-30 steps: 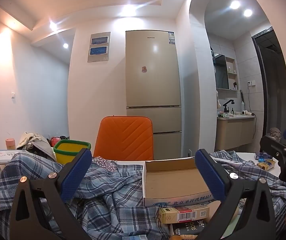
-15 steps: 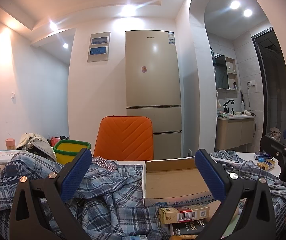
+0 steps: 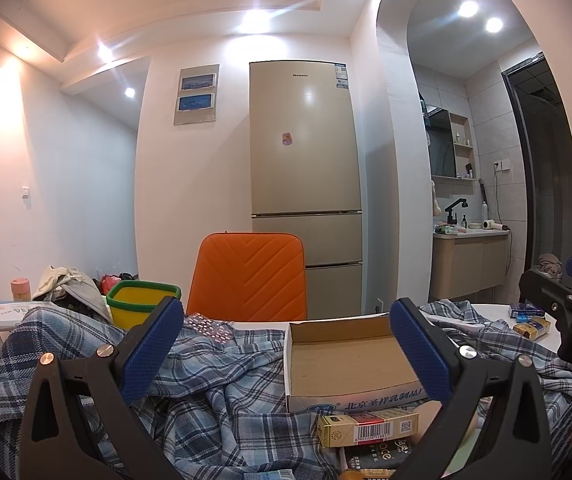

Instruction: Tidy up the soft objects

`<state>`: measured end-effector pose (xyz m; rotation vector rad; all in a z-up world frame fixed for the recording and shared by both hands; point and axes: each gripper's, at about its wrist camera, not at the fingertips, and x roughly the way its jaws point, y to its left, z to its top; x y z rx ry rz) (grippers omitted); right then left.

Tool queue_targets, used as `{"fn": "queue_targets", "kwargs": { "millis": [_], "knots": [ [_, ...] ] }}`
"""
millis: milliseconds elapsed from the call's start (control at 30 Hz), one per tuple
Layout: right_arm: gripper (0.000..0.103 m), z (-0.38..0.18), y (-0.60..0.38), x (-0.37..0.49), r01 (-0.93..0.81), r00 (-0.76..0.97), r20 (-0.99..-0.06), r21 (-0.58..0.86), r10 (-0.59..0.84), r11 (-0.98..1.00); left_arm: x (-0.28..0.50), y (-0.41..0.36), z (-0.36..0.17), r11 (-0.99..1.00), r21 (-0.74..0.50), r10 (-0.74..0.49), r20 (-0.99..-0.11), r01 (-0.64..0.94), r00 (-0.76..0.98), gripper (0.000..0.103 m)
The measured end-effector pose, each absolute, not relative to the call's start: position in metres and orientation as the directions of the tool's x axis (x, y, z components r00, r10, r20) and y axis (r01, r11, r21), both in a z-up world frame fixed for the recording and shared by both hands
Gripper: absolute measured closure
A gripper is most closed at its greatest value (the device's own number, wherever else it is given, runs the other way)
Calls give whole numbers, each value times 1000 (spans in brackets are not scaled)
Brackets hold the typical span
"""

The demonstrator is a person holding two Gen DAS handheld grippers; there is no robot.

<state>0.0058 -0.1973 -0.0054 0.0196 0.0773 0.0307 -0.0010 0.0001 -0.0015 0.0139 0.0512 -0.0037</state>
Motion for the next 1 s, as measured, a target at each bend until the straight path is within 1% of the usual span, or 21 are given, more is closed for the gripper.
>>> {"fn": "queue_targets", "kwargs": {
  "millis": [633, 800, 1000],
  "knots": [
    [0, 0, -195, -2, -27, 997, -67, 21, 28, 999, 0, 0, -2, 1000, 15, -5, -54, 6, 999, 0],
    [0, -2, -197, 0, 4, 998, -68, 22, -3, 1000, -3, 1, -2, 1000, 10, -3, -47, 3, 999, 0],
    [0, -1, -191, -4, -6, 999, -53, 3, 6, 1000, -1, 2, -2, 999, 0, -46, -56, 46, 997, 0]
  ]
}}
